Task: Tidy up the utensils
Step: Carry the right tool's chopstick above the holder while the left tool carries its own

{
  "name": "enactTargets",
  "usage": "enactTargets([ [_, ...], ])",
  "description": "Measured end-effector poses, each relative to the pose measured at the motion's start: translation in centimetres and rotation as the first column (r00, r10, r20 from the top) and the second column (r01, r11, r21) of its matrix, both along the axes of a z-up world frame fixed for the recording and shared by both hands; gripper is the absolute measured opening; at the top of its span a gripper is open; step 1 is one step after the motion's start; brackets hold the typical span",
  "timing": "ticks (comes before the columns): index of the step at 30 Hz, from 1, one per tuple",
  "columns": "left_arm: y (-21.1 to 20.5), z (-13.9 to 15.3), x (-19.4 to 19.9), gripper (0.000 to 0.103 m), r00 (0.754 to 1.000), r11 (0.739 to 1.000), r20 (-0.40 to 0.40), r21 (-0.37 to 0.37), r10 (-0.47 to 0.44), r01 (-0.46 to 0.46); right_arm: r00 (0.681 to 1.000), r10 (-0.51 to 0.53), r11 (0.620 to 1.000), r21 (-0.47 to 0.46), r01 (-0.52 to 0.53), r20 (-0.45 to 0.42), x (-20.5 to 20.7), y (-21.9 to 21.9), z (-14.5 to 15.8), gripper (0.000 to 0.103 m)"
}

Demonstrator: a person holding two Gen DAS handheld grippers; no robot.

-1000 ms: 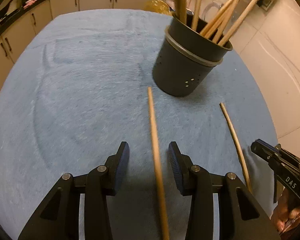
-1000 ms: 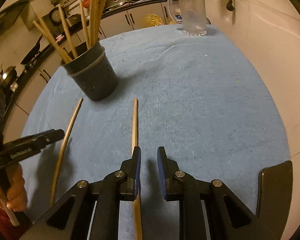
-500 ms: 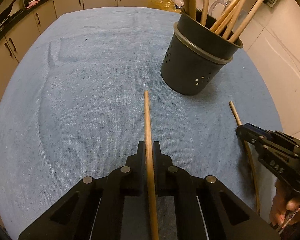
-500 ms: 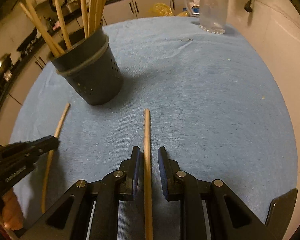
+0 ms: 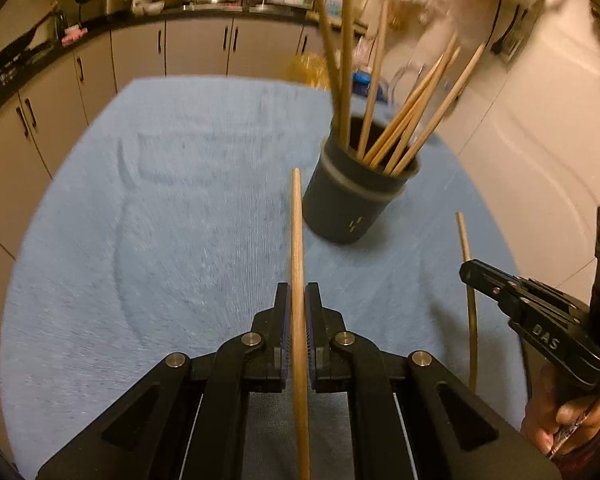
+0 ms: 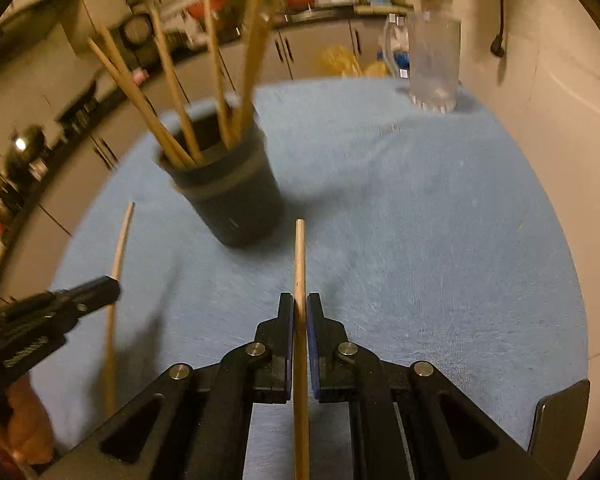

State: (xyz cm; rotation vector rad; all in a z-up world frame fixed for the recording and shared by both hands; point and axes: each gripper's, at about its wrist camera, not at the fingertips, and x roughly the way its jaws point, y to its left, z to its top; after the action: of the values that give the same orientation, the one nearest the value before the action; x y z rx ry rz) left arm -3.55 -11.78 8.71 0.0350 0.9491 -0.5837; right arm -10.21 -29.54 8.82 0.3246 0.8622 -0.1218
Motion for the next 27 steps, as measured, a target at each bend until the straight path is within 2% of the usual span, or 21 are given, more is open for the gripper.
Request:
enactTargets([
  [5, 1.3, 2.5, -1.8, 0.006, 0.997, 0.999, 0.075, -0.04, 0.017, -0.014, 0.987, 0.004, 1.0, 0.0, -0.004, 0.159, -2.8, 1.6, 3.5, 0.007],
  [7, 1.6, 2.7, -2.2, 0.006, 0.995, 0.999, 0.093, -0.043, 0.019, -0.015, 0.978, 0.0, 1.0, 0.009, -0.002, 0.209, -3.8, 2.0, 4.4, 0.007],
  [10, 1.1, 3.8, -2.7, 0.006, 0.993, 0.999, 0.114, -0.043, 0.016, -0.012, 0.969, -0.007, 1.0, 0.016, 0.003, 0.249, -4.0, 2.2, 5.0, 0.007],
  [14, -0.2, 4.2, -2.6, 0.006, 0.991, 0.999, 0.136, -0.04, 0.008, -0.003, 0.963, -0.012, 1.0, 0.027, 0.005, 0.269, -4.3, 2.7, 5.6, 0.007],
  [27, 0.0, 4.8, -3.7, 0.006, 0.986, 0.999, 0.164, -0.044, -0.001, 0.009, 0.954, -0.019, 0.999, 0.034, 0.01, 0.299, -5.0, 2.8, 6.6, 0.007],
])
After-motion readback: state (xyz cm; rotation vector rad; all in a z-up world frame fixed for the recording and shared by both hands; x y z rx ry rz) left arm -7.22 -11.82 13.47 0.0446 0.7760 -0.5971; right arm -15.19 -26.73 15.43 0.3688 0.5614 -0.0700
